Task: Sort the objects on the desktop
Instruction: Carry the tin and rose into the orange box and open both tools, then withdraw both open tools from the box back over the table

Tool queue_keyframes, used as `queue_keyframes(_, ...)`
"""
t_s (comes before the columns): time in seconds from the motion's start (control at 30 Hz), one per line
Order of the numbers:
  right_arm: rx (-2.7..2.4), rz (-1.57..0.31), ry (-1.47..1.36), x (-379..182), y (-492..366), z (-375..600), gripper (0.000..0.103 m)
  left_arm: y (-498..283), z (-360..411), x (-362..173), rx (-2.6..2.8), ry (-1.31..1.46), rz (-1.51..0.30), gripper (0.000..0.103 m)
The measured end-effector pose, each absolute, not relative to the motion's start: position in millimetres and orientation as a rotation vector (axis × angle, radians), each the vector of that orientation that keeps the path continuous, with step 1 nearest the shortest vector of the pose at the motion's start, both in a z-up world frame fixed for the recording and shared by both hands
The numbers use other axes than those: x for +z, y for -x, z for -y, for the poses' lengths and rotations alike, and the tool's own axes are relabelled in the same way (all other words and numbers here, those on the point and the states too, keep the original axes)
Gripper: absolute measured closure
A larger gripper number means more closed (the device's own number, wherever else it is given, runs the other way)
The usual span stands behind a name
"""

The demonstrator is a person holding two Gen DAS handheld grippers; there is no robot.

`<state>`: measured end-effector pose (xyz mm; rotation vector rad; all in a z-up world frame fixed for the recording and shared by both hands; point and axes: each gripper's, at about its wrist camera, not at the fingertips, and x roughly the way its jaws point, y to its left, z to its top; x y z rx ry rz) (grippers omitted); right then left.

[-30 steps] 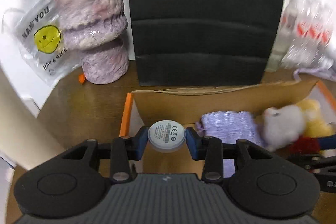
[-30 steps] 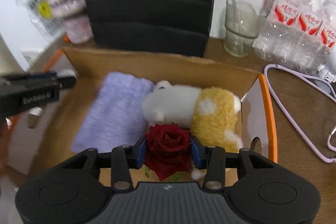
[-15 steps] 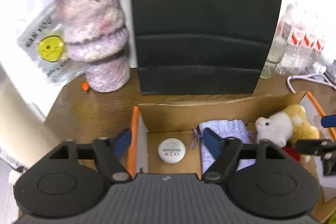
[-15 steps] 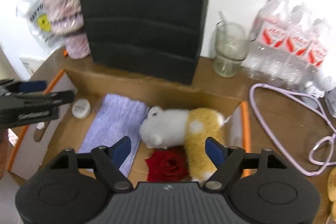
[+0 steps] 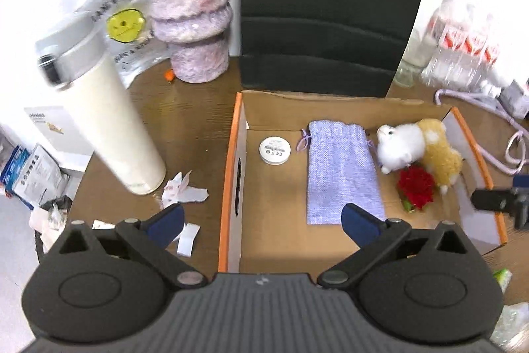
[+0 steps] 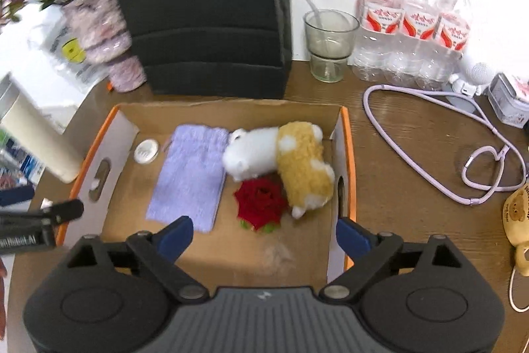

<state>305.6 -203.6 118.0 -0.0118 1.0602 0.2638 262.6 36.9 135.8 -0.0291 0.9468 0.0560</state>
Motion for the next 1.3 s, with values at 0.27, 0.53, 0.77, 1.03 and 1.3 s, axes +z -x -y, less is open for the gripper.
queue_keyframes(0.27, 0.347, -0.543, -0.022, 133, -207, 211, 0.008, -138, -13, 143, 0.003, -0.060, -0.306, 0.000)
queue_keyframes(0.53, 0.310, -0.451, -0.002, 114, -172, 200, 0.007, -109, 0, 118, -0.018, -0.043, -0.287, 0.000)
queue_keyframes(0.77, 0.328, -0.431, -0.055, 99, -132, 203, 0.007, -80, -10, 108, 0.004, 0.015, -0.336, 0.000)
queue_keyframes(1.03, 0.292, -0.554, -0.063, 50, -66, 212, 0.007, -24, -16, 62, -0.021, 0.090, -0.520, 0.000)
queue_keyframes(1.3, 0.307, -0.655, -0.056, 29, 4, 220, 0.006, 39, -16, 44, -0.034, 0.036, -0.593, 0.000)
